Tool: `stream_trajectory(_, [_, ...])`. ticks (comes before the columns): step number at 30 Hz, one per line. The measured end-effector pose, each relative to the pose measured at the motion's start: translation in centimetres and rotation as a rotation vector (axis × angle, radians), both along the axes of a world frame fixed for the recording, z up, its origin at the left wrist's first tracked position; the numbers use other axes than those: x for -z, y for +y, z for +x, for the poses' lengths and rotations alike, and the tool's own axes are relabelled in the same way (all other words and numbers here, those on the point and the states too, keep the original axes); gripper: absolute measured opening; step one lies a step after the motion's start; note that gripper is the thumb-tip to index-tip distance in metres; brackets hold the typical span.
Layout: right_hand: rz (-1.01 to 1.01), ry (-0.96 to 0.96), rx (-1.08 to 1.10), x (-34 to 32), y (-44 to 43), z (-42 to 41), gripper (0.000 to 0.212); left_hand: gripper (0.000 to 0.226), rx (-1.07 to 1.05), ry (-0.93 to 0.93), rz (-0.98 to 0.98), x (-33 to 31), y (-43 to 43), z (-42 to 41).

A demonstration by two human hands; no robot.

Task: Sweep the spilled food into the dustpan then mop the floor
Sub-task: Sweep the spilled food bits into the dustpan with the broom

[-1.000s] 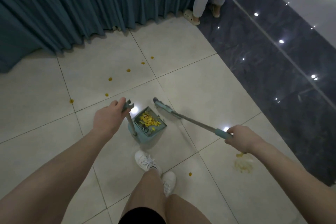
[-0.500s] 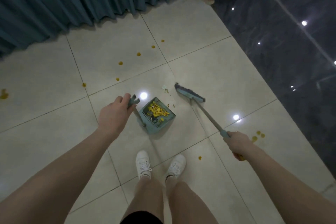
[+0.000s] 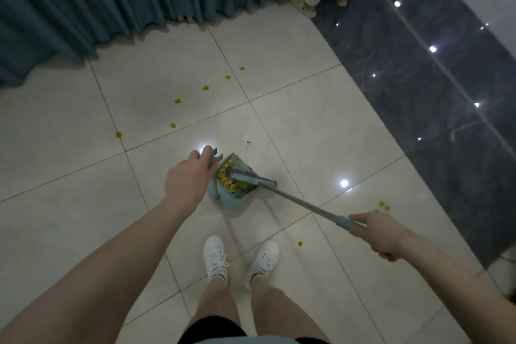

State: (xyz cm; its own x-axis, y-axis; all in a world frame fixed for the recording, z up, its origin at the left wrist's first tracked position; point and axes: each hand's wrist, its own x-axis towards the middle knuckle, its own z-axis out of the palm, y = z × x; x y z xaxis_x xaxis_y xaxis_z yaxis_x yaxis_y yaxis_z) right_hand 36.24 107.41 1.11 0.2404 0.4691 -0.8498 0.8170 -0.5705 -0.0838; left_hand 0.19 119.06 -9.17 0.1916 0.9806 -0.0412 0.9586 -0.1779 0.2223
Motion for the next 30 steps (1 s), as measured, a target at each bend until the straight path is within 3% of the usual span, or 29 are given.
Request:
stream_trajectory(2, [0.038, -0.012, 0.09, -1.0, 0.9, 0.9, 0.038, 0.028, 0.012, -0.001, 0.01, 0.2, -0.4, -0.8])
stream_trajectory(8, [0.15, -0.026, 0.193, -0.6, 4.5, 0.4, 0.037, 0.028, -0.02, 0.01, 0.028, 0.1, -2.0, -3.2])
stream_trajectory(15, [0.177, -0.055, 0.325, 6.5, 10.1, -4.0, 0.037, 0.029, 0.021, 0.065, 0.038, 1.1, -2.9, -4.1])
stream_trajectory(20, [0.098, -0.105, 0.139, 8.7, 10.2, -6.9, 0.024, 0.029, 0.021, 0.087, 0.049, 1.0, -2.9, -3.8])
stream_trajectory(30, [-0.022, -0.202, -0.491, 3.6, 4.5, -3.4, 0.031, 0.026, 0.047, 0.056, 0.046, 0.7, -2.4, -3.8])
